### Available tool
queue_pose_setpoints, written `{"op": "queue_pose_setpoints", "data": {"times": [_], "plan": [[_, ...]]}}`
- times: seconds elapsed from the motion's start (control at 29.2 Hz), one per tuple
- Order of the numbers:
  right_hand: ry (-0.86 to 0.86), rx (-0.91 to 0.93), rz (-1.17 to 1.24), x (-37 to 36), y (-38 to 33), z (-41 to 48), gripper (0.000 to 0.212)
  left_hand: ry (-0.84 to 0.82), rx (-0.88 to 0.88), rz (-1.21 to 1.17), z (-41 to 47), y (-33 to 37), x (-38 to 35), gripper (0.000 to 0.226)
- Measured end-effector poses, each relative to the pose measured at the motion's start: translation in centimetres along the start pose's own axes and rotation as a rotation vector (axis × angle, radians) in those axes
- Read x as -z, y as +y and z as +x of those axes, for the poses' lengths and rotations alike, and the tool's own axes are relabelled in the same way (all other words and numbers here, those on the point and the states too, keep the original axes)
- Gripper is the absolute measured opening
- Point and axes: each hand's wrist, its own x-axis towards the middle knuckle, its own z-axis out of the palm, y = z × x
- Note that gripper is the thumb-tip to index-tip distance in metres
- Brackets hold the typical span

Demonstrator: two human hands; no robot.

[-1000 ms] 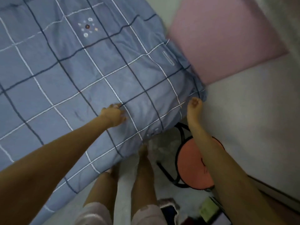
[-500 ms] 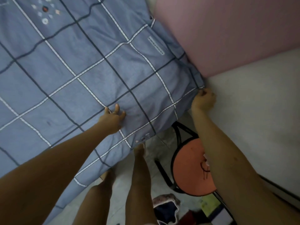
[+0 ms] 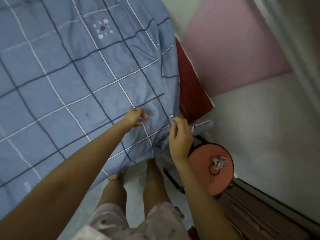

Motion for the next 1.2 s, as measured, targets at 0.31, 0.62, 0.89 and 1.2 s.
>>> {"op": "queue_pose_setpoints", "data": {"times": [0.31, 0.62, 0.89, 1.2], "plan": [[-0.445, 0.3, 0.173, 0.4, -16.5, -8.7, 0.02, 0.222, -0.183, -0.629, -18.6, -6.5, 6.8, 0.025], [-0.915, -0.466, 0.469, 1.4, -26.8, -9.1, 0.034, 0.299, -0.323, -0.744, -28.1, -11.7, 12.8, 0.022], [-0.798, -0.159, 0.367, 3.4, -30.6, -8.9, 0.026, 0.587, -0.304, -0.711, -31.8, -14.6, 13.6, 0.033], [-1.053, 0.191, 0.319, 5.4, -35.4, -10.9, 0.028, 0.707, -0.601, -0.389, -37.4, -13.9, 10.9, 0.053]]}}
